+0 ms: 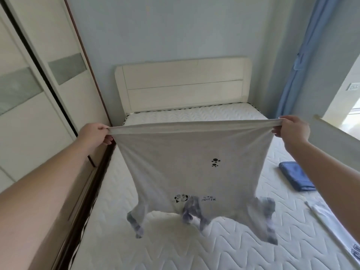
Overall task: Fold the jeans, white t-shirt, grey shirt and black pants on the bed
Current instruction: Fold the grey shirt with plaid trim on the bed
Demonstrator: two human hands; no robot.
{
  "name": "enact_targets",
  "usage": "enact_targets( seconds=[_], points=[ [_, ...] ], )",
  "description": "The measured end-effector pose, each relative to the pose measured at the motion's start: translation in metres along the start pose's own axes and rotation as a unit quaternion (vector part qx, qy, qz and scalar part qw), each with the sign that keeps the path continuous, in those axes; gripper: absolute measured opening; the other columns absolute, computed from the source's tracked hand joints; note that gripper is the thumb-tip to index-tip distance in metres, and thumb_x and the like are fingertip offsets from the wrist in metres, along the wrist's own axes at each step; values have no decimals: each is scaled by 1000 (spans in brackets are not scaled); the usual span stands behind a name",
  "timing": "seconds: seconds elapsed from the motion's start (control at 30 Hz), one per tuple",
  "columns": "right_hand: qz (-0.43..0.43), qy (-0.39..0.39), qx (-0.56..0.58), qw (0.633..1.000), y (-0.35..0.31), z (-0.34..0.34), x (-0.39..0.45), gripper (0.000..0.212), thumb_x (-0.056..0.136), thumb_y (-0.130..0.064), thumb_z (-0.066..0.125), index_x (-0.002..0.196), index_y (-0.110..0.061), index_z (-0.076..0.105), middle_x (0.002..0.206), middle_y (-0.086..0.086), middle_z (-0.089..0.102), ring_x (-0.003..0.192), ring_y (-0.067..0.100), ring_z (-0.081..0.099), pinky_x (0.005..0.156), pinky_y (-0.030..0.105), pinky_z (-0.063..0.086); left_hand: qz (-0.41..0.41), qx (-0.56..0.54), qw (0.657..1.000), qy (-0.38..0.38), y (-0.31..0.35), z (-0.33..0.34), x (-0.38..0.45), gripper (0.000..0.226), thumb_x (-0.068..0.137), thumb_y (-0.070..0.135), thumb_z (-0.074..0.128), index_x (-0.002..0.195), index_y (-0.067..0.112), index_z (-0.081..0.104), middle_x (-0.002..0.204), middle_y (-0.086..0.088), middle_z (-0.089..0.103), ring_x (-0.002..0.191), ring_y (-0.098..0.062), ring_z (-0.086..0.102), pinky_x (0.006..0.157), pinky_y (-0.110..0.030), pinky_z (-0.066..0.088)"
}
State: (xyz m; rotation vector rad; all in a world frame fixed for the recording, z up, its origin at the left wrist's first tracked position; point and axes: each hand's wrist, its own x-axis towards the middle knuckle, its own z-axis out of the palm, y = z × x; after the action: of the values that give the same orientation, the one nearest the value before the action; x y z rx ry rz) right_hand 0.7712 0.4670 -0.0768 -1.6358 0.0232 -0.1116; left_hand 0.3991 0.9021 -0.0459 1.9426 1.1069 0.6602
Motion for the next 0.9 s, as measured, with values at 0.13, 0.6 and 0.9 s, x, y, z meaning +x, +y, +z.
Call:
enact_targets(
  seconds=[0.13,0.6,0.9],
  points=[
    [93,-63,-14,994,18,9,17,24,89,2,53,84,-12,72,78,16,72,54,22,71,56,24,59,-89,-40,992,-83,-6,3,4,19,105,6,35,95,4,50,79,-19,64,41,-11,64,38,-18,50],
    [184,-189,155,952,5,101,75,16,101,-19,50,112,-9,56,106,6,61,95,21,62,100,29,47,-98,-253,962,-19,19,33,99,15,98,1,53,87,8,61,101,-13,64,80,-15,67,90,-26,53],
    [109,-241,188,946,-69,98,88,15,102,-24,47,112,-14,52,97,-3,59,96,14,61,89,23,53,-21,-298,954,39,101,-7,126,17,98,20,59,88,9,65,91,-7,70,69,-11,73,60,-18,57]
  ],
)
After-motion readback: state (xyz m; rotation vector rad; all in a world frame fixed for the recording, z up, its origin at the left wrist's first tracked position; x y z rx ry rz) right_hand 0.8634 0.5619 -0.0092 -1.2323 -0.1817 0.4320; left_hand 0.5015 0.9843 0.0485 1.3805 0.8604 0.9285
